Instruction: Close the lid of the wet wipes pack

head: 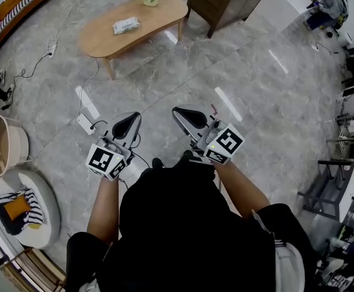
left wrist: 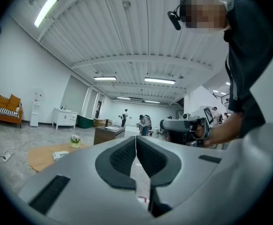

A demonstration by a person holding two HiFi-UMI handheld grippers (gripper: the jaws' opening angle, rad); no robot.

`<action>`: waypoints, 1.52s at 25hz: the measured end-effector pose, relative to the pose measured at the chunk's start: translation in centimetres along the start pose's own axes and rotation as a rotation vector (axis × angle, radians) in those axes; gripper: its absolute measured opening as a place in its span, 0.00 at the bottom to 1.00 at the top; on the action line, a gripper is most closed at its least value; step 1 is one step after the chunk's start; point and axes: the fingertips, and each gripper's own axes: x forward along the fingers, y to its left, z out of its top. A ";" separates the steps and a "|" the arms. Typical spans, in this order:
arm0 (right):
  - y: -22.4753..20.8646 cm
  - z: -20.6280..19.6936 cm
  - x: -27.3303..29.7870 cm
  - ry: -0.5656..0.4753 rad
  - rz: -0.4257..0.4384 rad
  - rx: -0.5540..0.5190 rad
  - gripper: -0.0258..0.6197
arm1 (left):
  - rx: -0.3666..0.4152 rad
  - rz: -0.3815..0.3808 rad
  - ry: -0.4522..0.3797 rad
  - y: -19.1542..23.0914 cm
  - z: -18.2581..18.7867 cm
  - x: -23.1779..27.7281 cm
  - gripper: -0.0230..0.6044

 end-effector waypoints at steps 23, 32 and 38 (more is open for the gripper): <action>-5.7 -1.5 -1.0 0.028 -0.072 0.085 0.06 | -0.124 0.000 0.017 2.4 -3.4 2.3 0.06; -12.7 0.2 5.5 -0.019 0.038 0.078 0.06 | -0.078 0.045 0.055 8.4 -1.2 8.1 0.06; -19.3 3.2 7.3 -0.035 0.091 0.086 0.06 | -0.035 0.060 0.042 11.2 3.1 14.6 0.06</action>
